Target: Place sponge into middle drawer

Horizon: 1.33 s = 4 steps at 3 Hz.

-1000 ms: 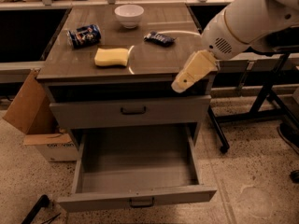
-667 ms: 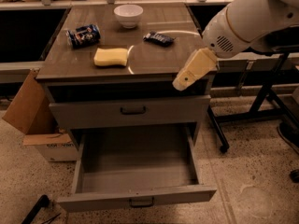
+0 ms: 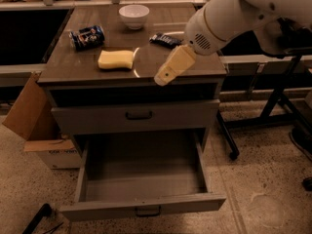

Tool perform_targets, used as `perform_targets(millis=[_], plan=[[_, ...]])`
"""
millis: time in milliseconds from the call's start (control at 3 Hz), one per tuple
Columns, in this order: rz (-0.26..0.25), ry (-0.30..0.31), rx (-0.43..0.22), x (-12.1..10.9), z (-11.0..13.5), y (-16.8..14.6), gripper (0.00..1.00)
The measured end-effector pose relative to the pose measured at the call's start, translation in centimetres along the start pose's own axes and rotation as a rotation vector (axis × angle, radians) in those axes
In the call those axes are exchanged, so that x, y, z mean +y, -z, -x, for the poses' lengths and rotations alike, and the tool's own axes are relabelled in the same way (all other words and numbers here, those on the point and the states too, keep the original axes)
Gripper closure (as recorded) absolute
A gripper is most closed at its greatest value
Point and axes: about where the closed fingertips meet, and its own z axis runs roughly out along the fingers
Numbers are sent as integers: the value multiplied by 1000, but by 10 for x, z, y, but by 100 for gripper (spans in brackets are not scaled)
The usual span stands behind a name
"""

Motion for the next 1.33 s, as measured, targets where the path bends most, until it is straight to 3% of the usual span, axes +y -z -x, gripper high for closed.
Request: perform_targets(millis=[667,1000,1333], plan=[[42,9,-94,14,54,-52,0],[28,13,-98,14,54,-58,0],[17,19,-125,6,54,-85,0]])
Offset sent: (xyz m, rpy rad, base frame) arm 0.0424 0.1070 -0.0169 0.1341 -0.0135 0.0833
